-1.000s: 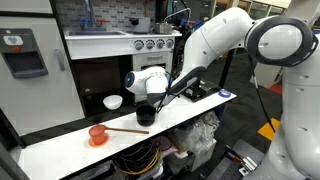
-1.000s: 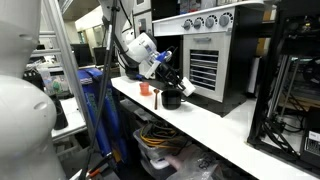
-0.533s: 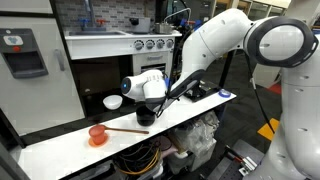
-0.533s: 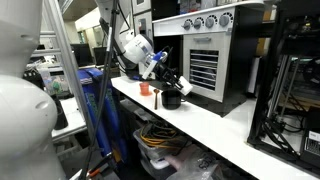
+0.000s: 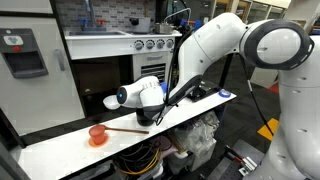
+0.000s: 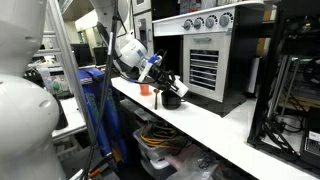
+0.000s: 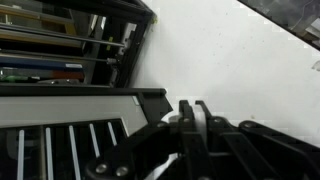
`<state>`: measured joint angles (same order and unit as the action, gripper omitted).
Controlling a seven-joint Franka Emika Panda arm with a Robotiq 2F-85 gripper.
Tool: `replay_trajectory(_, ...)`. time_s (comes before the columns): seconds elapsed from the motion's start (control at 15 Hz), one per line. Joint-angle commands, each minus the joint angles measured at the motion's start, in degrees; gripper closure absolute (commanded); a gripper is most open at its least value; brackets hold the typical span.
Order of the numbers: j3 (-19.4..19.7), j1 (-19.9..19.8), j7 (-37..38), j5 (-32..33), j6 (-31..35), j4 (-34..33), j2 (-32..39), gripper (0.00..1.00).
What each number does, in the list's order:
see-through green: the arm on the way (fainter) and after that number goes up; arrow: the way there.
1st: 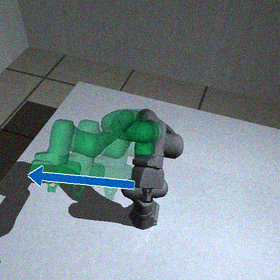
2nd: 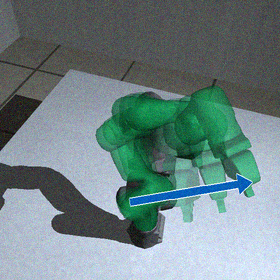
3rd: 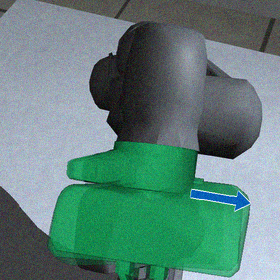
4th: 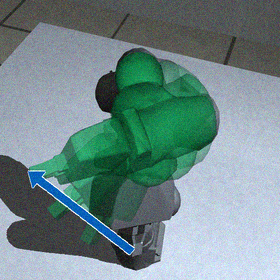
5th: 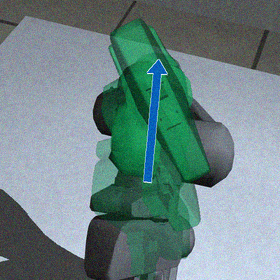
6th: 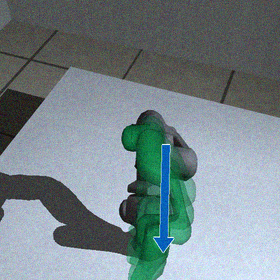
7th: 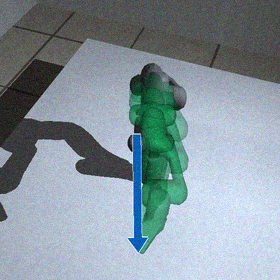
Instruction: Pour the contents in the white mug into the black mug, use the wooden spoon to stir the contents in the black mug
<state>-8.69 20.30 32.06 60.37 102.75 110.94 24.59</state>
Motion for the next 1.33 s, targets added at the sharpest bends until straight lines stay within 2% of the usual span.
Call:
replay_trajectory(0.0, -0.73, -0.28, -1.11, 0.48, -1.23, -1.55, 1.05, 0.98)
replay_trajectory(0.07, -0.84, -0.5, 0.02, 0.17, -0.37, -0.21, 0.24, 0.91)
replay_trajectory(0.87, -0.85, -0.5, -0.02, 0.17, -0.37, -0.3, 0.24, 0.91)
replay_trajectory(0.93, -0.85, -0.5, -0.02, 0.17, -0.37, -0.3, 0.24, 0.98)
replay_trajectory(1.27, -0.59, 1.22, 0.04, 2.34, -4.63, -1.92, 1.57, 0.98)
